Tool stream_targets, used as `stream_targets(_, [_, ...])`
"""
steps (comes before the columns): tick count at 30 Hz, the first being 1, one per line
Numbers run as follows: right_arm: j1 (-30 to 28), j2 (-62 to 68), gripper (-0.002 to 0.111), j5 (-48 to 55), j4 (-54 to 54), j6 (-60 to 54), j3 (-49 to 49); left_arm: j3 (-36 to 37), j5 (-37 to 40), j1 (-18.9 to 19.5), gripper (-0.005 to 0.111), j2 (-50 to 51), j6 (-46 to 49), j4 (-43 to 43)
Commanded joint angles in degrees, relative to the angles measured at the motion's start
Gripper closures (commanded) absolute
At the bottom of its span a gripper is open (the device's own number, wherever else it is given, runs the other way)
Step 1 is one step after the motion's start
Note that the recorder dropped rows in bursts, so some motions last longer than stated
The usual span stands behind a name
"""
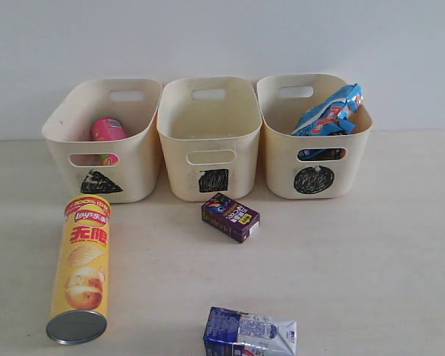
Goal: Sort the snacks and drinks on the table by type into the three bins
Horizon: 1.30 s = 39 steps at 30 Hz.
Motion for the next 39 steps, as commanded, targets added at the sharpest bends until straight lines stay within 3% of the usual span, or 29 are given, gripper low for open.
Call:
stream_targets(1, [0.19,-3.01,0.108,2.52,-0.25,-2.70,0.35,0.23,-8.60,0.08,0.102,-0.16,0.49,0.21])
stream_targets(6, [0.19,-3.26,0.108,1.85,0.82,-2.04,0.35,0.23,-15.32,0.08,0.102,-0.16,-0.62,0.21])
stream_targets(8, [0.19,-3.26,0.108,0.78,1.69,-0.95,0.35,0.23,-18.11,0.08,0.102,-0.16,-9.06,-0.28])
stream_targets(10, [0.19,-3.26,0.108,0.76,1.69,-1.11,0.35,0.23,-20.27,0.08,0.102,-0.16,-33.55,-0.43])
stream_targets(11, [0.19,-3.26,0.108,1.02,1.69,-1.26,0.35,0.23,-20.10,0.08,0.102,-0.16,-40.29,-0.31])
stream_targets(16, [1.38,-3.26,0.108,1.39,1.69,-1.37,0.35,-2.11,-17.15,0.08,0.102,-0.16,-41.88,-0.35])
stream_targets(20, [3.16,-3.26,0.108,2.38,1.37,-2.05,0.62,-9.52,-11.34,0.08,0.102,-0.16,-44.18,0.59])
stream_targets(25, [5.61,-3.26,0.108,0.16,2.02,-0.58,3.64,-23.33,4.99,0.08,0.102,3.56,-44.18,16.48])
stream_targets(27, [6.30,-3.26,0.108,-1.84,2.03,1.51,4.13,-28.50,13.75,0.08,0.102,6.89,-42.46,18.47])
stream_targets(29, [6.29,-3.26,0.108,-2.00,2.03,1.61,4.22,-34.08,22.79,0.08,0.102,10.48,-34.26,16.02])
stream_targets(34, [6.29,-3.26,0.108,-2.01,1.80,1.48,4.22,-46.29,42.81,-0.99,0.102,21.69,-2.79,-3.93])
stream_targets(39, [6.29,-3.26,0.108,-3.10,1.94,1.76,4.22,-52.72,56.59,-5.17,0.102,32.93,4.94,-11.86])
